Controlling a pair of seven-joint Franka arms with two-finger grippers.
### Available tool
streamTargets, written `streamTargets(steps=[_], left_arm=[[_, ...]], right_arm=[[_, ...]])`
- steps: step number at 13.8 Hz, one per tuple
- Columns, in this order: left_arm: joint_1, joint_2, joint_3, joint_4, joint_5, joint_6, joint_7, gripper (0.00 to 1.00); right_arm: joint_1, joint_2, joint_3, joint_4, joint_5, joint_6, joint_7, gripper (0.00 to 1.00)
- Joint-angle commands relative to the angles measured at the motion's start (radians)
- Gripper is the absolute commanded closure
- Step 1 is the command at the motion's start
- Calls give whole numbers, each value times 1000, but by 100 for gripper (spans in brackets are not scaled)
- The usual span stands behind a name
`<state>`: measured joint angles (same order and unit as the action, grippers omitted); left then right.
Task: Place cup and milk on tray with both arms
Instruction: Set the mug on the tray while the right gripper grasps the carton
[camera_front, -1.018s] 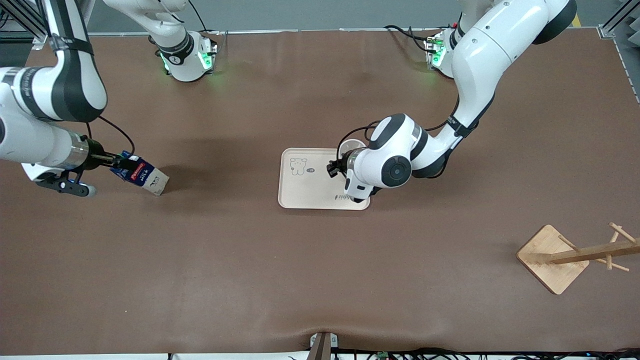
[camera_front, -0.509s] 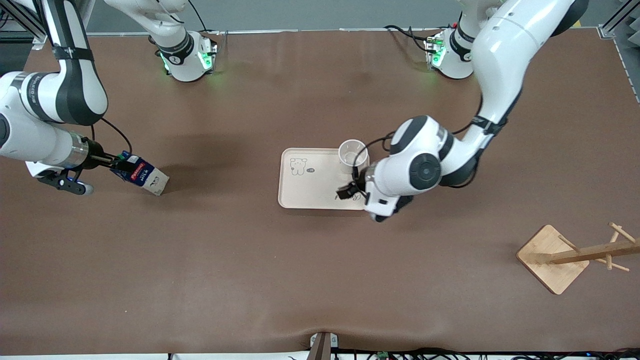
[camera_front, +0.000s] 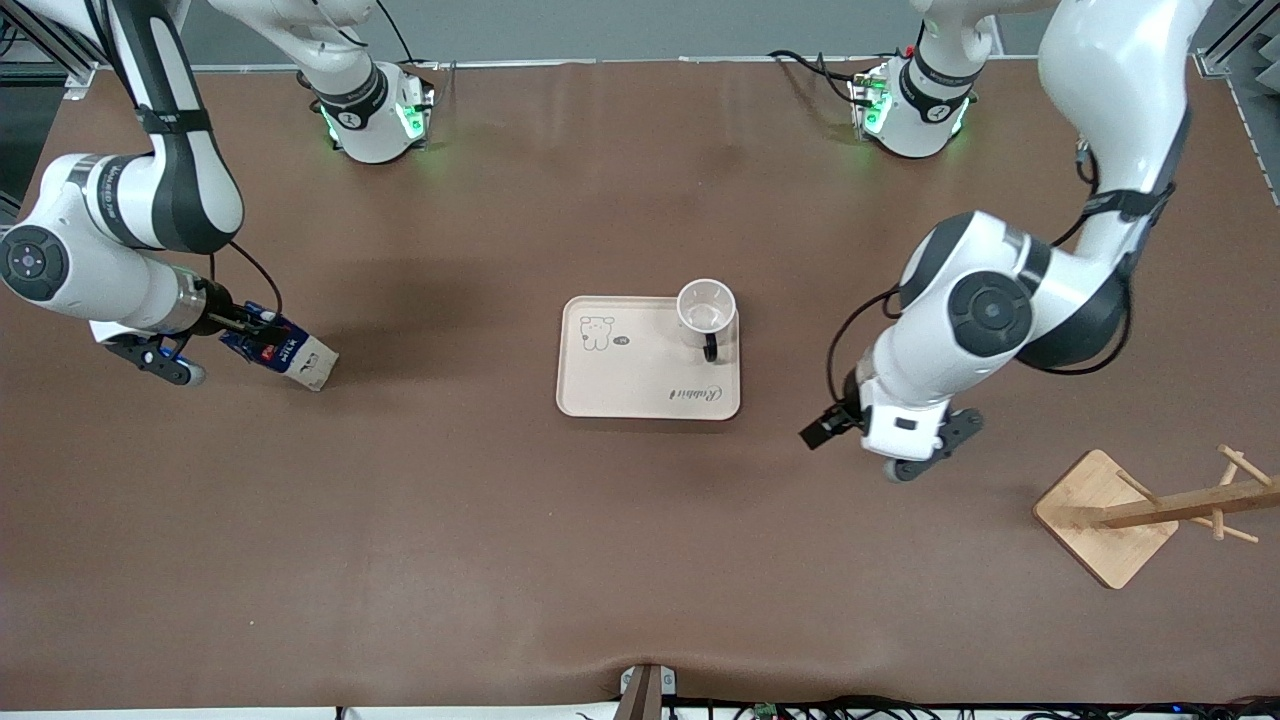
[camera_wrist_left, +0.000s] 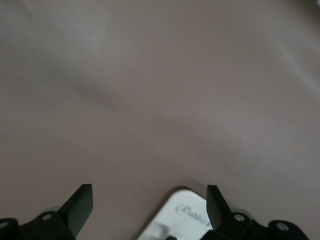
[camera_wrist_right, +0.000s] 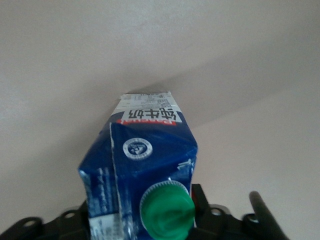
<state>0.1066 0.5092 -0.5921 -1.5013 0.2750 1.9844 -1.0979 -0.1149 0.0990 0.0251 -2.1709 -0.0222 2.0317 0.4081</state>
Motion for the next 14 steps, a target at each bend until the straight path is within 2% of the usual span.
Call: streamTargets(steps=[1,6,9,11,13,14], left_arm=[[34,-109,15,-16,52,-73,44,0],[159,-184,9,10,36,-202,341,0],[174,-207,12,87,36,-365,484,0],[215,-228,8,125,20,-415,609,0],[203,-299,43,124,-19,-424,638,0],[164,-326,114,122,-39,-436,662,0]], right_arm=[[1,-36,13,-1,5,-30,69,99],[40,-18,13,201,2,-246,55,100],[75,-7,13,272,-7,-312,22,100],[84,11,13,324,-7,-352,-43,100],[121,36,15,374,-1,-360,-38,100],[150,42,15,400,-1,-361,-38,100]])
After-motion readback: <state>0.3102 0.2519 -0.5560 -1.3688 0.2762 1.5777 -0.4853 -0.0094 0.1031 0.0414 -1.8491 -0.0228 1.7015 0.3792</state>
